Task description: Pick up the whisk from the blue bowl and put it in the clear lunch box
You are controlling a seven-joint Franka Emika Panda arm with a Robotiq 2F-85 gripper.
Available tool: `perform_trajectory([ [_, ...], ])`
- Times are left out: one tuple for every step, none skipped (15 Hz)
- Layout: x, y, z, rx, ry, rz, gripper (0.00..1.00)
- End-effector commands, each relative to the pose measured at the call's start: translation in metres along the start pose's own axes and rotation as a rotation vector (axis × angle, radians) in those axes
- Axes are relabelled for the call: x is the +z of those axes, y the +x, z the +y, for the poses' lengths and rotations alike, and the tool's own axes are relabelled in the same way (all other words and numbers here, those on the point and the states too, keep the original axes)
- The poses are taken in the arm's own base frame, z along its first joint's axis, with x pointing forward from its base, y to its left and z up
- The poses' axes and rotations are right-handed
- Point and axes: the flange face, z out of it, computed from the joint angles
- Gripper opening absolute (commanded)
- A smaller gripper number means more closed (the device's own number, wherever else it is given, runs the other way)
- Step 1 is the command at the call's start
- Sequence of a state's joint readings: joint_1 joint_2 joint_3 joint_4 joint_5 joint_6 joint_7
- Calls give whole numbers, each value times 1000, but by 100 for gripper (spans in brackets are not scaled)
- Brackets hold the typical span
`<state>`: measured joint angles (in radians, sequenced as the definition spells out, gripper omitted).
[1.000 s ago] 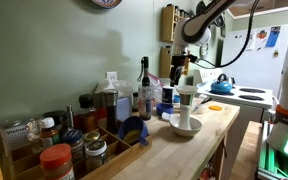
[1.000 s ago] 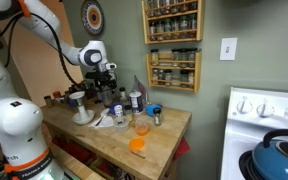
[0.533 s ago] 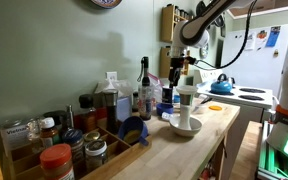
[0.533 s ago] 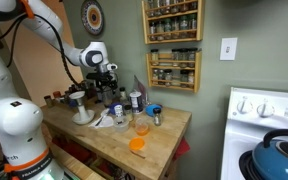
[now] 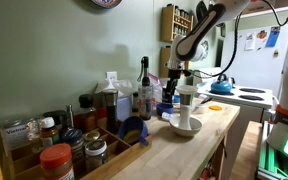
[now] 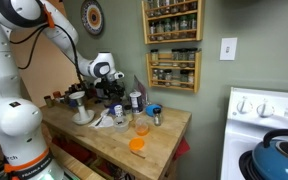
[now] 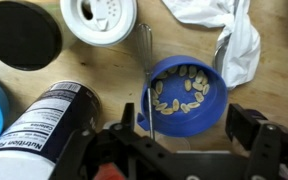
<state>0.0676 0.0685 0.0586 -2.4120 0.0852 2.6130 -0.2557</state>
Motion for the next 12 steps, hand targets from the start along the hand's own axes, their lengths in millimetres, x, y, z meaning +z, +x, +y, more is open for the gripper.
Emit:
perform_trajectory([
  [24,12,13,2,4,9,67],
  [28,15,14,4,4,14,63],
  [32,19,15,6,1,15,60],
  [34,22,16,7,-2,16,59],
  [37,25,17,7,-4,13,62],
  [40,27,17,4,-5,9,64],
  [42,29,17,1,-5,1,65],
  [45,30,17,0,-7,-3,70],
  [47,32,18,-1,-7,-7,67],
  [50,33,19,-1,-8,-10,67],
  [52,34,19,-1,-8,-14,64],
  [54,35,19,-2,-9,-17,61],
])
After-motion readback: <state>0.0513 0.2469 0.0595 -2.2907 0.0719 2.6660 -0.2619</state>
